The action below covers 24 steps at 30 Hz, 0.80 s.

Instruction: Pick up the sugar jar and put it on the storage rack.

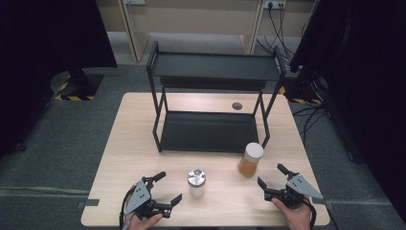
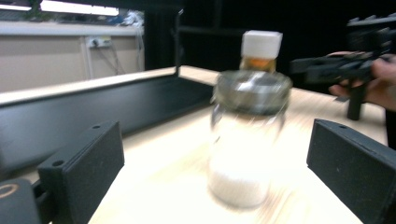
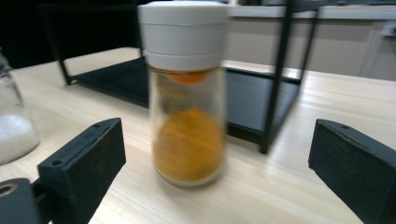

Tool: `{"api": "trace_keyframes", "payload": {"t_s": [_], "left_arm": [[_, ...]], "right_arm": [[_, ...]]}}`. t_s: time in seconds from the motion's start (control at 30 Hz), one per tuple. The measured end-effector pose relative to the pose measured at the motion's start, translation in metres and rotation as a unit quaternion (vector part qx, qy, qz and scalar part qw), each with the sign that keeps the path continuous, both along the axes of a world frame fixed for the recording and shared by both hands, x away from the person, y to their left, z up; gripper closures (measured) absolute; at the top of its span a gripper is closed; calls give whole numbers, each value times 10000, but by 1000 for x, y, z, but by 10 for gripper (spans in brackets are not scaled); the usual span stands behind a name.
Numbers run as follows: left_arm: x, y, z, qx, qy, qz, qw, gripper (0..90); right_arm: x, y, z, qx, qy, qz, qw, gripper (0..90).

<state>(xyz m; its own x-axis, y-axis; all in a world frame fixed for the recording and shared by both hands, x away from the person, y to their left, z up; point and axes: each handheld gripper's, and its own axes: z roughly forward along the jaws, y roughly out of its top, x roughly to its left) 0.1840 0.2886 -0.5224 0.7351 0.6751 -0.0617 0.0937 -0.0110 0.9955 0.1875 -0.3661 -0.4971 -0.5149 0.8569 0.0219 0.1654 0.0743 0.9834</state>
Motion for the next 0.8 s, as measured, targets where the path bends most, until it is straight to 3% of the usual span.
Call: {"api": "trace_keyframes", "payload": {"t_s": [0.17,0.53,0.8], "left_arm": [[-1,-2,-3,-37,-35,-8,10000,47],[0,-3,-4,-87,-38,-111,9999,52],[8,-17,5,-125,-103,-288,9995,72]], "right_arm": [[-12,-2,-5,40,-88,-269,9996,42],[-11,-6,-6,95,-90,-235,9996,37],[-11,-6,-5,93,-81,-285,9995,37]]}}
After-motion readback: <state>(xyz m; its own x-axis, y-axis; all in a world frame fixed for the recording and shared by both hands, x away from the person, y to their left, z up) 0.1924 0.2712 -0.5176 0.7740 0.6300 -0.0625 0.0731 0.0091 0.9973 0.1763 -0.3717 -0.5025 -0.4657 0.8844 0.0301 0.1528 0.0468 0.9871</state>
